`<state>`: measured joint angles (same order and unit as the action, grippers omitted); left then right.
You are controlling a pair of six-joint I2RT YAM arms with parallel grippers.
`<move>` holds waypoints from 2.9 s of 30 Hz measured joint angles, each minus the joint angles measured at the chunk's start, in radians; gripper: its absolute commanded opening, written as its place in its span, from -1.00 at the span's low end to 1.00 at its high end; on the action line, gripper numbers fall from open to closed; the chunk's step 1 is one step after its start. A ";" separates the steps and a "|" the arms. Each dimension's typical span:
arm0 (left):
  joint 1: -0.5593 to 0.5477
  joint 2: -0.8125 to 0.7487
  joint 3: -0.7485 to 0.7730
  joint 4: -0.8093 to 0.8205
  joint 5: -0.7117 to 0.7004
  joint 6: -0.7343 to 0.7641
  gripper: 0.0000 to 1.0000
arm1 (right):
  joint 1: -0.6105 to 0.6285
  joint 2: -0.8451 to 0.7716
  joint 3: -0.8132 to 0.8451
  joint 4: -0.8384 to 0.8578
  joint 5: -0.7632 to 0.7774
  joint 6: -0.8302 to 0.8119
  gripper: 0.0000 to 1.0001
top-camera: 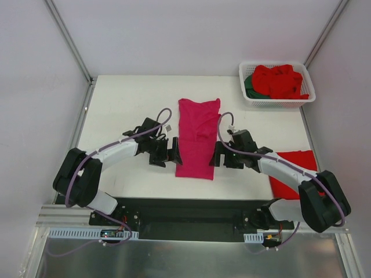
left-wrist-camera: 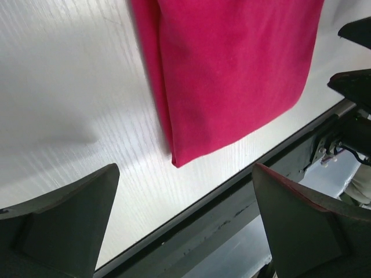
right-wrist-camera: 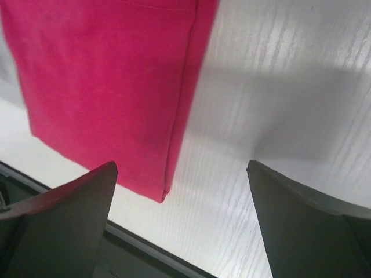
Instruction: Fold and stack the t-shirts
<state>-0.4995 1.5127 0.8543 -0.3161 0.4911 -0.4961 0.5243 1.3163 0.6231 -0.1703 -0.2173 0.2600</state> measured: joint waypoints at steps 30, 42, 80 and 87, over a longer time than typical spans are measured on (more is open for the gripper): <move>0.049 -0.059 -0.394 0.695 0.241 -0.256 0.99 | -0.048 -0.021 -0.339 0.712 -0.247 0.299 0.93; 0.049 -0.088 -0.430 0.718 0.250 -0.255 0.99 | 0.051 -0.328 -0.402 0.412 -0.098 0.299 0.89; -0.012 -0.065 -0.482 0.851 0.272 -0.283 0.97 | 0.179 -0.239 -0.539 0.792 0.000 0.563 0.73; -0.012 -0.036 -0.480 0.895 0.286 -0.301 0.99 | 0.180 -0.297 -0.540 0.708 0.005 0.563 0.68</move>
<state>-0.5117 1.4765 0.3744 0.5793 0.7769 -0.7975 0.7040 1.0195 0.0830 0.5381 -0.2123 0.8230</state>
